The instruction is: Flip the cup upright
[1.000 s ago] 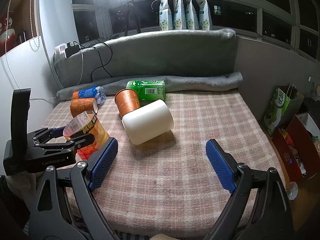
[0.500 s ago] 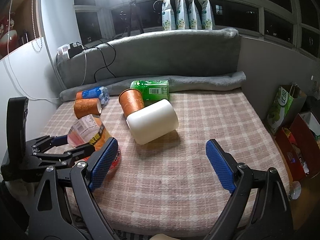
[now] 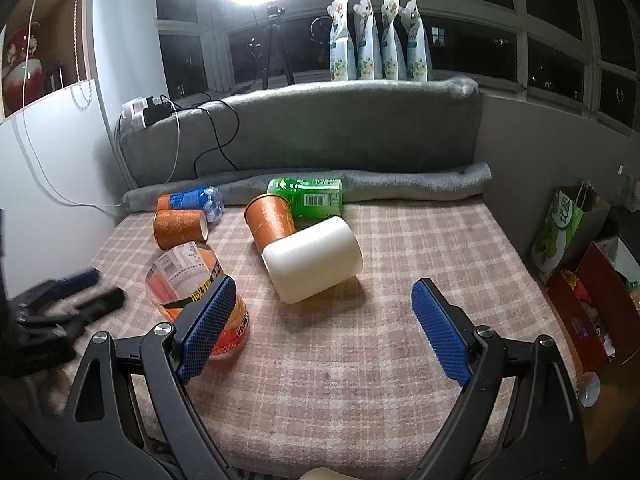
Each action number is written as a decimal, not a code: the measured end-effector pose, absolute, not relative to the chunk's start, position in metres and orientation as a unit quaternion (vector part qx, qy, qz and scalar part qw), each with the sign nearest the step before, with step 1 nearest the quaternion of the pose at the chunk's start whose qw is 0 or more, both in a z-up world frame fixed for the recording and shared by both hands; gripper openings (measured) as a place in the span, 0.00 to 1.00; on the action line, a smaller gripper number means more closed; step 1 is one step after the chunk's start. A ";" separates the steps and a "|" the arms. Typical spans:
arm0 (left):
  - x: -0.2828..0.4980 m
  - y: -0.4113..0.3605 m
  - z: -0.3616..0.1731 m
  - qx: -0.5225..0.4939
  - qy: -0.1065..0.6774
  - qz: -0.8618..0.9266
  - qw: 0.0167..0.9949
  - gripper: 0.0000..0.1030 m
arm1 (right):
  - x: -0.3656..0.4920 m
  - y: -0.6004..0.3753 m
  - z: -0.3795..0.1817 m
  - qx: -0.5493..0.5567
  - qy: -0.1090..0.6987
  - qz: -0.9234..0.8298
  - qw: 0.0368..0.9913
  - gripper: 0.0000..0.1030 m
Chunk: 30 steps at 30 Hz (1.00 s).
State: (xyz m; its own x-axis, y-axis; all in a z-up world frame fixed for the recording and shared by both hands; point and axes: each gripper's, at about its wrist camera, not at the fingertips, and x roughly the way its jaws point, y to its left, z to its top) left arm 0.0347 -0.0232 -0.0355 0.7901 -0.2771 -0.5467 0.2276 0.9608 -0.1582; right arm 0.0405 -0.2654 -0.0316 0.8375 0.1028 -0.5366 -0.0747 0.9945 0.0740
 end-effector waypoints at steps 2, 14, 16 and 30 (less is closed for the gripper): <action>0.025 -0.017 -0.025 -0.043 0.261 -0.112 0.958 0.78 | 0.038 -0.262 -0.029 0.020 0.270 0.041 0.962 0.89; -0.010 -0.004 0.008 -0.025 0.137 -0.027 0.990 0.78 | 0.013 -0.237 -0.016 -0.033 0.189 -0.002 0.981 0.99; -0.013 -0.001 0.010 -0.029 0.129 -0.018 0.991 0.78 | 0.010 -0.236 -0.014 -0.028 0.181 -0.005 0.983 0.99; -0.023 -0.007 0.014 -0.003 0.113 0.001 0.994 0.80 | 0.000 -0.251 0.000 0.010 0.152 -0.025 0.988 1.00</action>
State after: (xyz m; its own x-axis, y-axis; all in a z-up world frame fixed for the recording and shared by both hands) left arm -0.0235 -0.0073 0.0142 0.9746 0.0016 -0.2238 -0.0029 1.0000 -0.0053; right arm 0.0004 -0.2513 -0.0001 0.9525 -0.0471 -0.3008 0.0533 0.9985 0.0127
